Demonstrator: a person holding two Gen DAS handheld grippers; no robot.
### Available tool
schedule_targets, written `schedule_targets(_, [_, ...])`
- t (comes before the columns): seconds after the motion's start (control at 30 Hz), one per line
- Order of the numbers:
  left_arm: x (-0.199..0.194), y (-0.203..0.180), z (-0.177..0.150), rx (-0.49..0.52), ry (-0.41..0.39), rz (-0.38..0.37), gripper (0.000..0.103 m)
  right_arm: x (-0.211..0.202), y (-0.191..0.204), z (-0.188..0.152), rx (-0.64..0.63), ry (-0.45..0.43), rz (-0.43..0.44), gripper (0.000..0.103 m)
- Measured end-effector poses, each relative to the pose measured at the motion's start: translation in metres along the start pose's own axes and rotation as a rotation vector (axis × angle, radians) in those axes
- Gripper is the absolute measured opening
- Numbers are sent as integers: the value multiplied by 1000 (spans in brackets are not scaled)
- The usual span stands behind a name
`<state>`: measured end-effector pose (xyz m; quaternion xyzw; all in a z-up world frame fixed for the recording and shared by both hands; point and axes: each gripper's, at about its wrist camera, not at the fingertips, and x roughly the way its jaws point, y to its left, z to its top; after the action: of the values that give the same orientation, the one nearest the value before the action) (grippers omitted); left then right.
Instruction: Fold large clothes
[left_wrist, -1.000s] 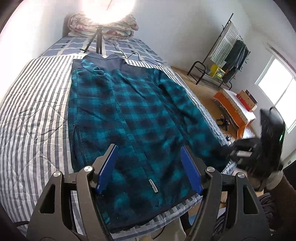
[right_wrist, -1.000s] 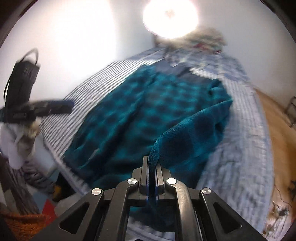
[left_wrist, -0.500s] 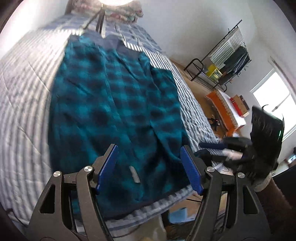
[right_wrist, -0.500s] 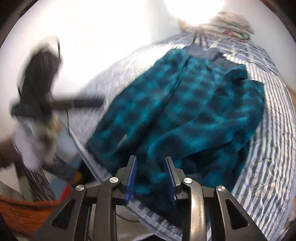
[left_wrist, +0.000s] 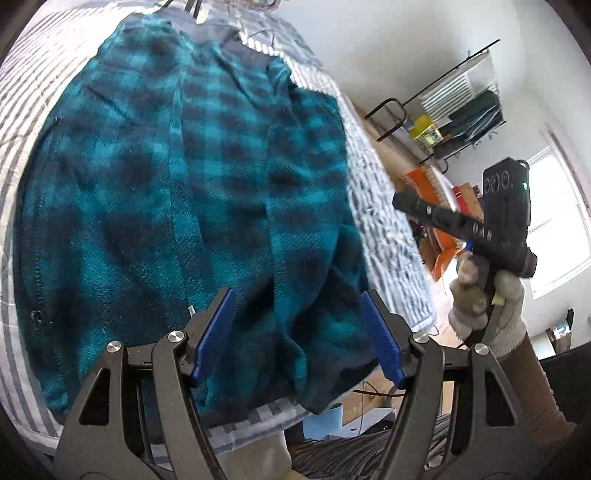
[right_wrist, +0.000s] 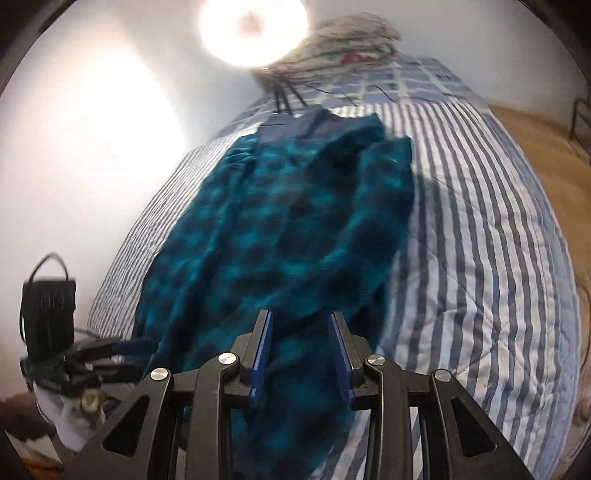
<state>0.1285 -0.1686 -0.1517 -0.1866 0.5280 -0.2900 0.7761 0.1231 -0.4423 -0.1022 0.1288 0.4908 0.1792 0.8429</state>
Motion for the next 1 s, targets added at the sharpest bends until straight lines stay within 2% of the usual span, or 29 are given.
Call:
schedule_targets(0.1, [8, 5, 3, -13, 8, 10, 71, 22, -28, 9, 108, 13, 81, 35])
schedule_targets(0.17, [13, 5, 6, -8, 16, 10, 71, 36, -38, 11, 144, 38, 99, 35])
schedule_targets(0.3, [27, 9, 13, -1, 56, 5, 59, 59, -42, 7, 171, 95, 154, 30])
schedule_targets(0.33, [32, 11, 14, -3, 71, -2, 47, 61, -41, 5, 172, 98, 168, 23])
schedule_targets(0.37, [35, 12, 15, -5, 85, -11, 26, 64, -40, 4, 173, 103, 187, 18])
schedule_targets(0.4, [40, 13, 15, -10, 103, -19, 10, 64, -39, 2, 177, 102, 200, 5])
schedule_targets(0.43, [43, 14, 16, -13, 108, -14, 0, 63, -38, 2, 177, 96, 198, 0])
schedule_targets(0.53, [37, 11, 16, 6, 54, 13, 0, 48, -31, 8, 146, 59, 166, 0])
schedule_targets(0.6, [29, 9, 16, 25, 10, 63, 0, 32, -31, 17, 135, 24, 120, 0])
schedule_targets(0.7, [24, 9, 16, 33, -4, 80, 0, 20, -37, 30, 118, -15, 73, 0])
schedule_targets(0.77, [20, 2, 12, 84, -16, 102, 0, 18, -44, 30, 166, -3, 109, 6])
schedule_targets(0.83, [18, -3, 9, 119, -22, 130, 0, 18, -50, 24, 202, 23, 134, 48])
schedule_targets(0.87, [17, -4, 8, 121, -19, 130, 0, 19, -50, 17, 205, 34, 148, 53])
schedule_targets(0.97, [18, -1, 7, 114, -10, 131, 0, 36, -47, -5, 233, 90, 215, 53])
schedule_targets(1.0, [18, 0, 7, 109, -9, 130, 0, 40, -45, -11, 233, 103, 231, 50])
